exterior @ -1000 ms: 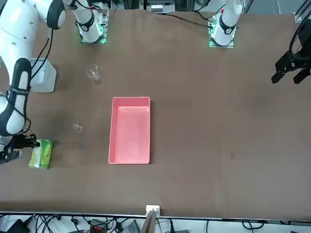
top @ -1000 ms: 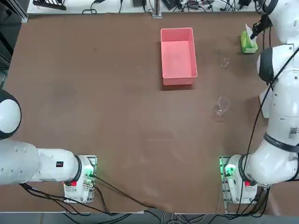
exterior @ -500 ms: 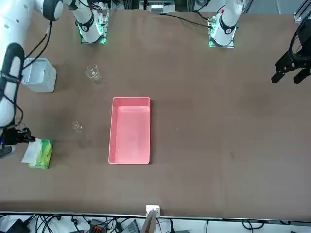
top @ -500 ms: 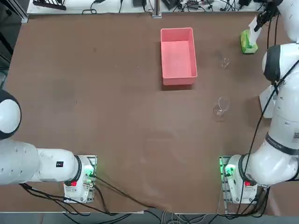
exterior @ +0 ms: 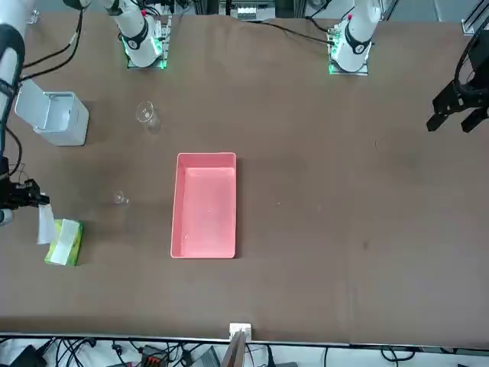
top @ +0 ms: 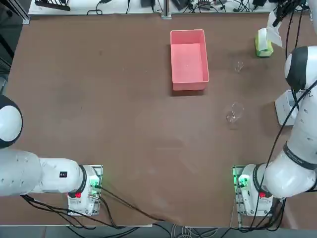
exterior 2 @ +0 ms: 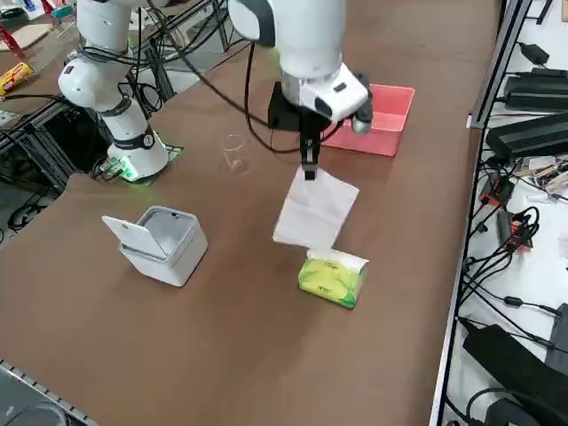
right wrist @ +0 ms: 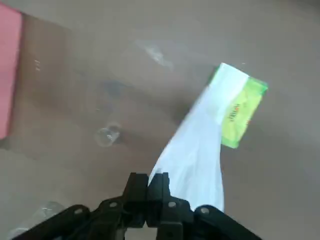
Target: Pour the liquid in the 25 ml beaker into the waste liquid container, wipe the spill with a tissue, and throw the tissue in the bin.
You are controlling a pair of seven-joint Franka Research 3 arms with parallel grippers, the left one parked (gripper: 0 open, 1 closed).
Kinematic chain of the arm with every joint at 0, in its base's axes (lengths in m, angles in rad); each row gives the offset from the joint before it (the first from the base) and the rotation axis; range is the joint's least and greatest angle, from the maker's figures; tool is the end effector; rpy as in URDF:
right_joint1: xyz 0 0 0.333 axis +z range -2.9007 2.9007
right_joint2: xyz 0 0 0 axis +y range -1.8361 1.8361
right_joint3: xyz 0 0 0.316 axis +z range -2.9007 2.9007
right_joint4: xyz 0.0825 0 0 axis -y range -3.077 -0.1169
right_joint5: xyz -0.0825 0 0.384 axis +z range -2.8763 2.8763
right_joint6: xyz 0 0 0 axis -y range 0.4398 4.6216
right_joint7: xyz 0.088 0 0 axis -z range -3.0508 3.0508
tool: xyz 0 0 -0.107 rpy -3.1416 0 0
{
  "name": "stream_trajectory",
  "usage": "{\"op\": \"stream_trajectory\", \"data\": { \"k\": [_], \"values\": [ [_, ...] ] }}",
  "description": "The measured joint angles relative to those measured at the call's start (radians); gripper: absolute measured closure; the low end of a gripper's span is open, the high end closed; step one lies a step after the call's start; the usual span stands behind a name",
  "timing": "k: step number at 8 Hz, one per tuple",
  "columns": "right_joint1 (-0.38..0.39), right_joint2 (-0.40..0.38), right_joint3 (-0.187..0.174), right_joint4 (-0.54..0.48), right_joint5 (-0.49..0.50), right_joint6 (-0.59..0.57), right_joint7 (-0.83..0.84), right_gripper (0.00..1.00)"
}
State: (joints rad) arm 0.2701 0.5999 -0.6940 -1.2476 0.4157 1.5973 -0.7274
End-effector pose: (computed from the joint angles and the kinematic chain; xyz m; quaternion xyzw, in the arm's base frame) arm 0.6799 -0.1344 0.4597 -0.9840 -0.1656 0.0412 0.0504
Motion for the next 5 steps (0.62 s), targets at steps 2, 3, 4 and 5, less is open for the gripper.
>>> {"op": "stream_trajectory", "data": {
  "k": [2, 3, 4, 5],
  "values": [
    [0.051, -0.009, 0.004, 0.021, 0.003, -0.026, 0.099, 0.99],
    [0.08, -0.008, 0.009, 0.022, 0.013, -0.026, 0.151, 0.99],
    [0.108, -0.006, 0.013, 0.024, 0.034, -0.026, 0.203, 0.99],
    [0.134, -0.002, 0.017, 0.026, 0.071, -0.025, 0.256, 0.99]
  ]
}}
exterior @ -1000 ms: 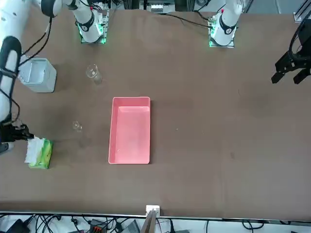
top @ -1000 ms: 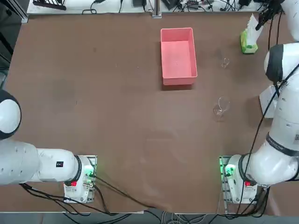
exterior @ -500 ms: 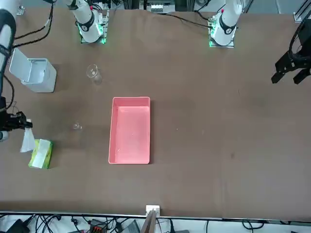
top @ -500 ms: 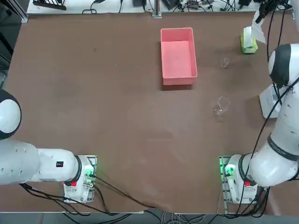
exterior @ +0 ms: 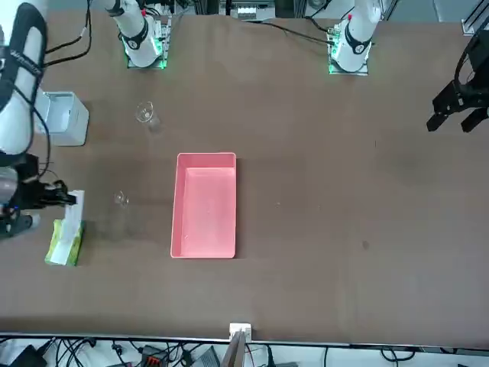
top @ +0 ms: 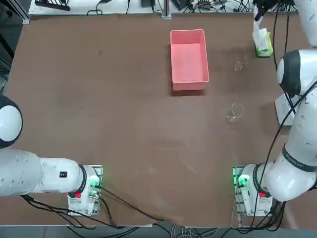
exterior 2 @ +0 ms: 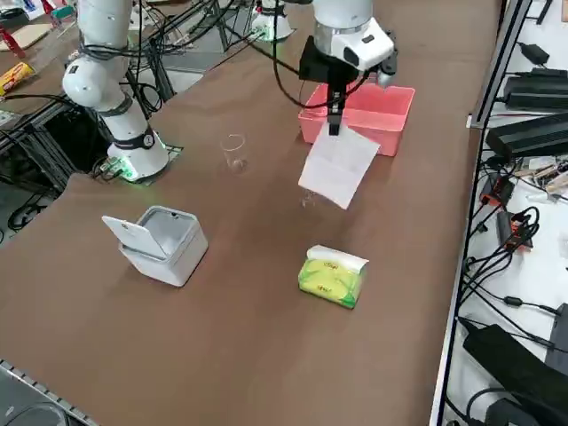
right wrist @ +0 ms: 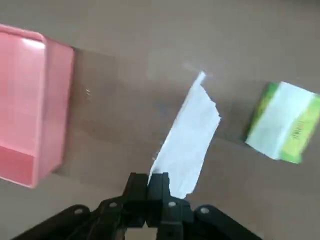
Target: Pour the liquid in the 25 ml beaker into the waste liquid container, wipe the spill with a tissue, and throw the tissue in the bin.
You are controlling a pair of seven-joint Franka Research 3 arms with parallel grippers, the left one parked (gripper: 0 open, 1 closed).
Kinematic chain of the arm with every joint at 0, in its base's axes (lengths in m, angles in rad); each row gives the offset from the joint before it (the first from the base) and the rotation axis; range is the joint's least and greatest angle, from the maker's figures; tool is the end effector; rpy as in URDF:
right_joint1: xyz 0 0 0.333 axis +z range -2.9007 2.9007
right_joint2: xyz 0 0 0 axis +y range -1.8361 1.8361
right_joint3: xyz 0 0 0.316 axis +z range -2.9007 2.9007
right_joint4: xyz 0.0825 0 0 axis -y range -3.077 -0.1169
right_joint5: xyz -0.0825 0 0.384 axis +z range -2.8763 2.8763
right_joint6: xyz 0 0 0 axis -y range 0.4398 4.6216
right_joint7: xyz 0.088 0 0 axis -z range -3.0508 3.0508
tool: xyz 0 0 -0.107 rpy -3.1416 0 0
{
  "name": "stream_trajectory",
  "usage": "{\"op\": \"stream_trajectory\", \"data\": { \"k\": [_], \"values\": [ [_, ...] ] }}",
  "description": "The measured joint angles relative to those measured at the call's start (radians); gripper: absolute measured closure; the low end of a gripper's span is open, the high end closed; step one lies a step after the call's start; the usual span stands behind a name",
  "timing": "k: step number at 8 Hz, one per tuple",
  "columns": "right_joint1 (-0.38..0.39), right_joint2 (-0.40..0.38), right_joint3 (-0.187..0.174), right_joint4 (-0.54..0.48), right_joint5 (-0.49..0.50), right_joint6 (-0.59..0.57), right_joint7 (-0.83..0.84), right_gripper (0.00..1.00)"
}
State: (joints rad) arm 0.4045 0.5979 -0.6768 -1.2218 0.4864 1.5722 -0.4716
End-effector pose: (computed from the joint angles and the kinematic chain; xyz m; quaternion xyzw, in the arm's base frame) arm 0.6945 -0.0216 0.4680 -0.9893 -0.1155 0.0392 0.0796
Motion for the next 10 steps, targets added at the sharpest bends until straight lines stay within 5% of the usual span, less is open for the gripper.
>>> {"op": "stream_trajectory", "data": {
  "k": [2, 6, 10],
  "values": [
    [0.04, 0.022, 0.034, 0.002, 0.085, 0.011, 0.087, 0.99],
    [0.055, 0.067, 0.163, 0.002, 0.14, 0.095, 0.159, 0.99],
    [0.061, 0.133, 0.183, -0.007, 0.195, 0.104, 0.157, 0.99]
  ]
}}
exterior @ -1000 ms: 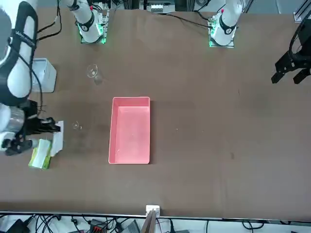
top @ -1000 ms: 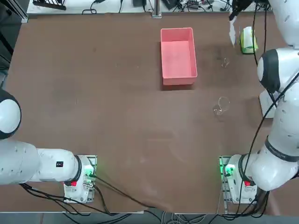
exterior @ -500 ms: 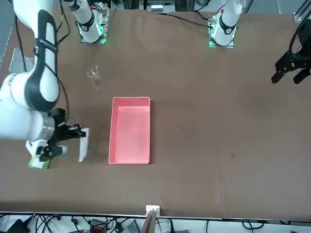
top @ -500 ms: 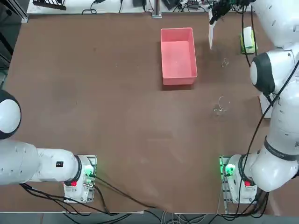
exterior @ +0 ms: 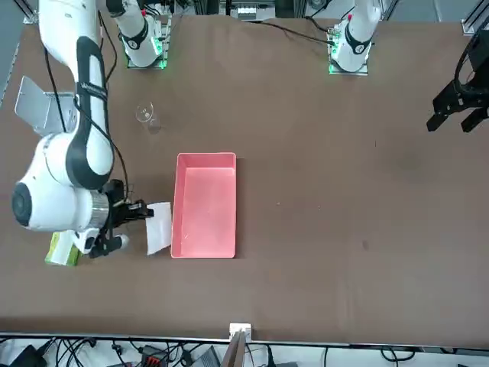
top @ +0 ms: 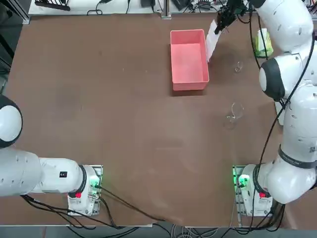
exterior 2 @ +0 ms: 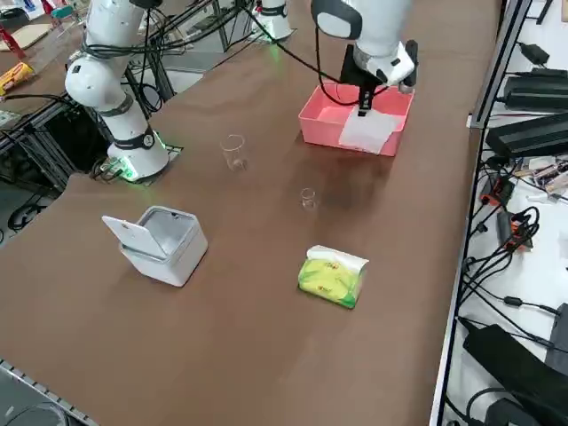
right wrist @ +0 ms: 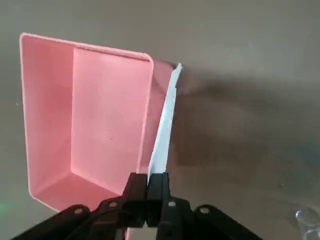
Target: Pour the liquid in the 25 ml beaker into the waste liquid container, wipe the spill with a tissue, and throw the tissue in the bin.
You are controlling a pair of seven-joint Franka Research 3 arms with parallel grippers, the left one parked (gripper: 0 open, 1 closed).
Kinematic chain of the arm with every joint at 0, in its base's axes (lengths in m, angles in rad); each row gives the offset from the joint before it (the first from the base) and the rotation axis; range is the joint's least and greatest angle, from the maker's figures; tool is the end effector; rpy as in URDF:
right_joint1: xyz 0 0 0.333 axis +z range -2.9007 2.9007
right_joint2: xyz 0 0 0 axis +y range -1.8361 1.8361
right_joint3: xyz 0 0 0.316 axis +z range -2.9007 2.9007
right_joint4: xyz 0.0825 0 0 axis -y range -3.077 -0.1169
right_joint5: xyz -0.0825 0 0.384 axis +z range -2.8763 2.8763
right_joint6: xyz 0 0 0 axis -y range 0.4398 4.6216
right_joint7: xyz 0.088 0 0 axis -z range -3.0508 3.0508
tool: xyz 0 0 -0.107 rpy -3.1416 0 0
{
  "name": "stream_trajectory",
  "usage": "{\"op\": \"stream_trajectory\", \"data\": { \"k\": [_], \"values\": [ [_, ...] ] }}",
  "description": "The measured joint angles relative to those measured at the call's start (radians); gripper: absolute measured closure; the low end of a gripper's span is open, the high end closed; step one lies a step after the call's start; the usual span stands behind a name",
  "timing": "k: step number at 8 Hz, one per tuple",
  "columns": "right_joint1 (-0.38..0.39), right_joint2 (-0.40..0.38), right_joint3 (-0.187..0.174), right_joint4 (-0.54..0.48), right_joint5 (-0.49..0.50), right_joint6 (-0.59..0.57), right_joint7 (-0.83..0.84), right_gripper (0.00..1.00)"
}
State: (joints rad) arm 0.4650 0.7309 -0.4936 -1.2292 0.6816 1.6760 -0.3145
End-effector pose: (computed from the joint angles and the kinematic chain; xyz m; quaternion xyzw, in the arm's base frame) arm 0.7113 0.1336 0.3598 -0.9749 -0.1077 0.0709 0.1816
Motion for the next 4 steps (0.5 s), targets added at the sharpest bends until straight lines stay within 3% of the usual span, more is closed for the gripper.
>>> {"op": "stream_trajectory", "data": {
  "k": [4],
  "values": [
    [0.001, 0.022, 0.001, -0.02, 0.001, 0.0, -0.037, 0.97]
  ]
}}
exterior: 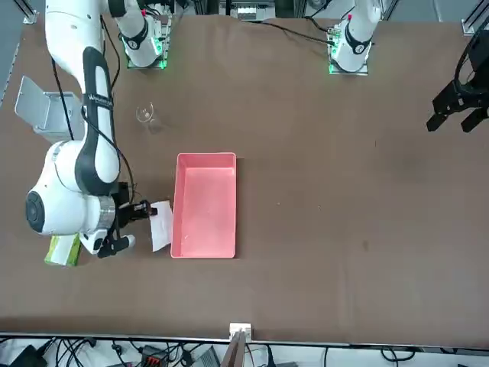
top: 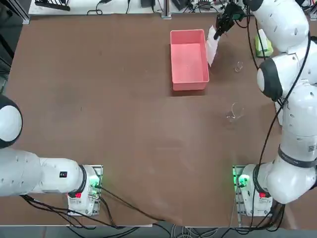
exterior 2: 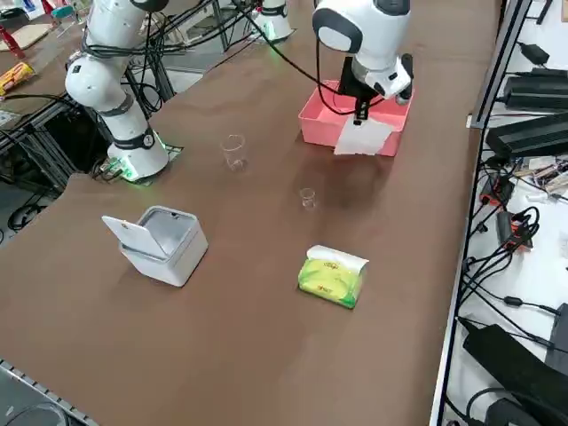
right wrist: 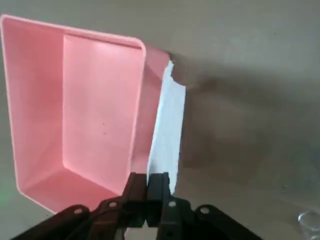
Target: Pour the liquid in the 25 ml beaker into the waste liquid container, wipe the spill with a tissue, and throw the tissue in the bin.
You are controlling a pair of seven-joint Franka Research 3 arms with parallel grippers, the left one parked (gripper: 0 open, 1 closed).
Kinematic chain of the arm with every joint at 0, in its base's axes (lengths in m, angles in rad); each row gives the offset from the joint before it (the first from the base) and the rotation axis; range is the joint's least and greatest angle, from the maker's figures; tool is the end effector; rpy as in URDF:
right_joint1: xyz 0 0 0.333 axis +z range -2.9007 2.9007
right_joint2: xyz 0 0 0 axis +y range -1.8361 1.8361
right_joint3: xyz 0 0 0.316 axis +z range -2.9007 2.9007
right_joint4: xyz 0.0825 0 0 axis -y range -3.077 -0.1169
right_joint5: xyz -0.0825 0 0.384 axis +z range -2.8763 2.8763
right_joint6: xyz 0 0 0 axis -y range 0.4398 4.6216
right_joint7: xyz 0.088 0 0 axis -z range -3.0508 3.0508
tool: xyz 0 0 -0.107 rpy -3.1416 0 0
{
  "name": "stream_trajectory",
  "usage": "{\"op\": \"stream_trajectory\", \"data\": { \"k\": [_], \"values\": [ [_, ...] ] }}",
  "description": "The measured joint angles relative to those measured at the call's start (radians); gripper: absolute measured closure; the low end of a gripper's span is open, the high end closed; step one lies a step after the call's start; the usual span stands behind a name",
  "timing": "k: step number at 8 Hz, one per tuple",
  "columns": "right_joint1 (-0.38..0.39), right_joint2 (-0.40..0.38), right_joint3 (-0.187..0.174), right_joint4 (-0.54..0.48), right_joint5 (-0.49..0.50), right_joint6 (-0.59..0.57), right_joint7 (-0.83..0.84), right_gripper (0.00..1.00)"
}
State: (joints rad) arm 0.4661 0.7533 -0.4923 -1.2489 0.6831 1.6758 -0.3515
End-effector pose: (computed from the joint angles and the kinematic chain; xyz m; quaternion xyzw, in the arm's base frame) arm 0.7085 0.1322 0.3356 -0.9724 -0.1195 0.0868 0.1808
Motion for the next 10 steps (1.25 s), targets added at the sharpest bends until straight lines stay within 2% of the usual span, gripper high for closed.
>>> {"op": "stream_trajectory", "data": {
  "k": [2, 5, 10],
  "values": [
    [0.0, 0.015, 0.001, -0.001, 0.001, 0.0, -0.005, 0.98],
    [0.003, 0.029, 0.025, -0.002, 0.004, 0.0, -0.006, 0.97],
    [0.005, 0.06, 0.035, -0.003, 0.064, 0.008, -0.007, 0.97]
  ]
}}
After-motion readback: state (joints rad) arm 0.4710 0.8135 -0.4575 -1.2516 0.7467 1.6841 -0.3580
